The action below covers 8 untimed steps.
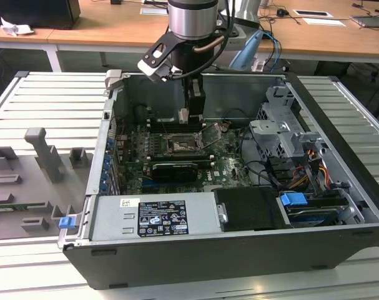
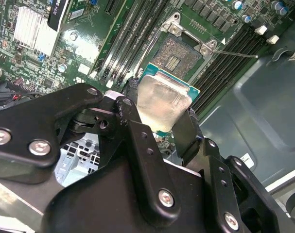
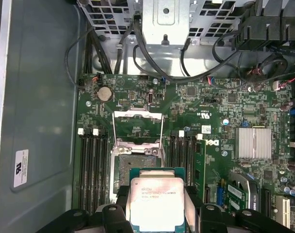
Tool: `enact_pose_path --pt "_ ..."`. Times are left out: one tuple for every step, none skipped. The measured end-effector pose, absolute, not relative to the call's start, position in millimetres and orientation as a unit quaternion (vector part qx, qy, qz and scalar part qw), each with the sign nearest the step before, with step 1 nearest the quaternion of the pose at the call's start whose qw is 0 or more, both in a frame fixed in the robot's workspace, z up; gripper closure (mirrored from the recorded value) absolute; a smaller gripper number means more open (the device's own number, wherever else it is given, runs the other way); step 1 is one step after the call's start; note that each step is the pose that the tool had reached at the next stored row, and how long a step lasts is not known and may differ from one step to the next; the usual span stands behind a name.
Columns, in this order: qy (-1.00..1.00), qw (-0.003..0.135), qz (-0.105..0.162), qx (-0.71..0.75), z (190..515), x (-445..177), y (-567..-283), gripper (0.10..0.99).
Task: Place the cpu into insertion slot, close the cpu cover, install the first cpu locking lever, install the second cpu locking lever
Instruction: 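Place the cpu into insertion slot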
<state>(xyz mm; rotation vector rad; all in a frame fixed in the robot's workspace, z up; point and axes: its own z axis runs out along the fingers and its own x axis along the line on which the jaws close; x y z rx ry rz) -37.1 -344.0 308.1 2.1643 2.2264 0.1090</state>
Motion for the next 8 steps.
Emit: enact_pose_path --pt "0.716 0.017 0.035 0.697 307.8 -37.1 -344.0 0.557" --pt "0.716 0.017 0.035 0.697 307.6 -37.1 -344.0 0.557" --pt "0.715 0.017 0.035 0.698 307.2 -37.1 -344.0 0.557" --pt "0.715 0.017 0.035 0.698 306.9 -37.1 -344.0 0.557" --pt "0.715 0.017 0.035 0.698 306.6 -37.1 -344.0 0.557" --pt "0.714 0.017 0.035 0.699 306.3 -37.1 -344.0 0.557" --pt "0.714 0.017 0.035 0.699 306.1 -37.1 -344.0 0.557" --pt "0.714 0.017 0.035 0.699 305.8 -37.1 -344.0 0.557"
